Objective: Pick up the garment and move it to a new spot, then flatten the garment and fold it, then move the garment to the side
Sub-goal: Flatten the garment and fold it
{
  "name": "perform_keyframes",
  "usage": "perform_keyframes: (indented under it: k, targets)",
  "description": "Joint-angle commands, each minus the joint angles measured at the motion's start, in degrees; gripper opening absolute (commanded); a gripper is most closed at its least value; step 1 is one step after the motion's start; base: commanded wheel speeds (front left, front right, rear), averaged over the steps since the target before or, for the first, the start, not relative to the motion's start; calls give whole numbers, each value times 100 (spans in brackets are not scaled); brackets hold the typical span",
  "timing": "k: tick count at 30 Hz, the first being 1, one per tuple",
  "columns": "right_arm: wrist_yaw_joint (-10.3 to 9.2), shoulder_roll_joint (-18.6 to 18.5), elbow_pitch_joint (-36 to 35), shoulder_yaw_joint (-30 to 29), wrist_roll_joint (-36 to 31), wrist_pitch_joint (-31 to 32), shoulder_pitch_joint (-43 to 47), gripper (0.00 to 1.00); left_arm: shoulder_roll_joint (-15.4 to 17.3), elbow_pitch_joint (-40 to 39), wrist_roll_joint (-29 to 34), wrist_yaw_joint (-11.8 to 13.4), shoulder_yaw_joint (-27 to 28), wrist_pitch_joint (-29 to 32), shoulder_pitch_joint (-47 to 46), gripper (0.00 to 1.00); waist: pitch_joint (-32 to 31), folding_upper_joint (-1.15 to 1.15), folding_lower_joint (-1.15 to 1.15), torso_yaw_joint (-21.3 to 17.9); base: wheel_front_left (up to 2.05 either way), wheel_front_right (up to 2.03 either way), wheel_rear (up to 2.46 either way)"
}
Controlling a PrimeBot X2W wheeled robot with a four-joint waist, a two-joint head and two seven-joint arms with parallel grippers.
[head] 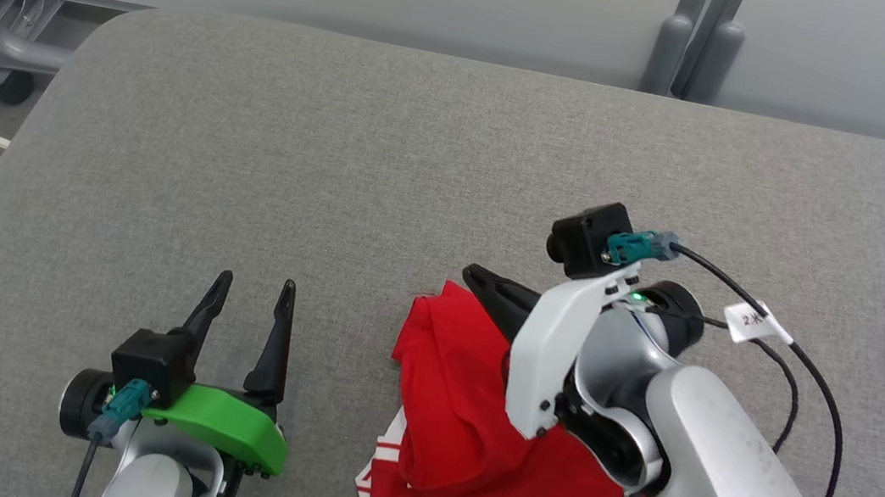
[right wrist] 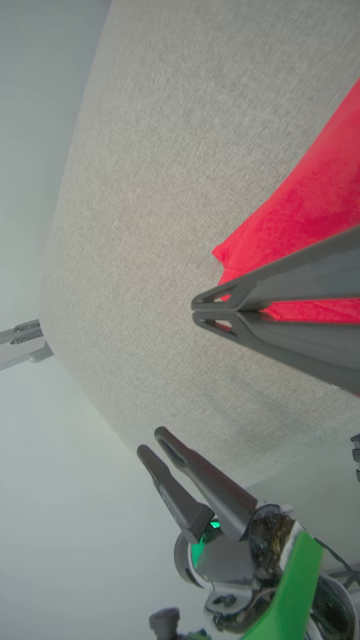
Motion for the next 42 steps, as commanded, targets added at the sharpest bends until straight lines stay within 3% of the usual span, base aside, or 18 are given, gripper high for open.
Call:
perform_keyframes:
  k: [1, 10, 15, 25, 36, 42]
  targets:
    - [0, -15, -356, -237, -278, 182, 386, 0, 11, -44, 56, -3, 54, -1, 75, 100, -84, 0, 0, -104, 0, 0, 0]
    - [0, -209, -1721, -915, -750, 950, 2007, 0, 13, -248, 183, 7, 211, -1, 155, 100, -168, 0, 0, -250, 0, 0, 0]
    - [0, -235, -2067, -1064, -957, 1058, 2730, 0, 12, -487, 271, 3, 343, -1, 168, 100, -141, 0, 0, -296, 0, 0, 0]
    - [0, -72, -1623, -976, -1287, 598, 2717, 0, 12, -695, 331, -121, 353, -1, 86, 100, 82, 0, 0, -152, 0, 0, 0]
    - [1, -30, -1261, -1212, -1864, 637, 2650, 0, 11, -603, 265, -168, 282, -1, 17, 100, 259, 0, 0, 87, 0, 0, 0]
    - [0, -11, -876, -998, -1947, 558, 2292, 0, 11, -606, 229, -163, 246, -1, -30, 100, 349, 0, 0, 121, 0, 0, 0]
